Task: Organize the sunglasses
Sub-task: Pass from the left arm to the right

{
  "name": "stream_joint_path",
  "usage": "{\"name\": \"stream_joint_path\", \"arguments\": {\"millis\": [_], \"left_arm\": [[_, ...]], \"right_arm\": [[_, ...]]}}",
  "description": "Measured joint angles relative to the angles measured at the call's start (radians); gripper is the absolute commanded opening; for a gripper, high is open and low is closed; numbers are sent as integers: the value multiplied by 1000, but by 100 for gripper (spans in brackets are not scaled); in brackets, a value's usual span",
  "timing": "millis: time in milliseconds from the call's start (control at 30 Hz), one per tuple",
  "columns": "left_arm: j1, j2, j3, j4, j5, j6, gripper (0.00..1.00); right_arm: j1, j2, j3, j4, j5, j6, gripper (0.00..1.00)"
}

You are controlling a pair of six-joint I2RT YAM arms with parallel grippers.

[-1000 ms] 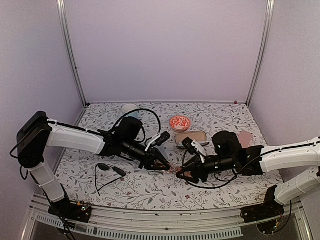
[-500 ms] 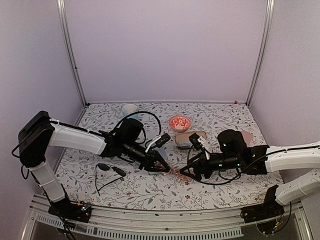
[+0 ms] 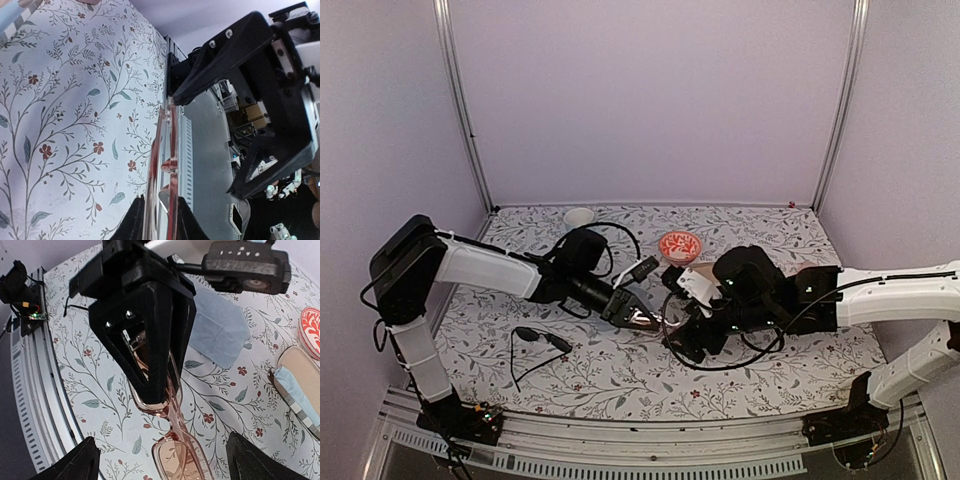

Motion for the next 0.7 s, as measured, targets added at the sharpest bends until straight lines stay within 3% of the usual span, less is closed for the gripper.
{"name": "stream_joint_path", "arguments": {"millis": [133,700], "left_arm": [[0,4,12,4,30,-40,18],[0,38,24,5,68,-89,18]], "right_arm": [[26,76,51,-78,82,-47,89],[52,204,142,-200,216,-150,64]]}}
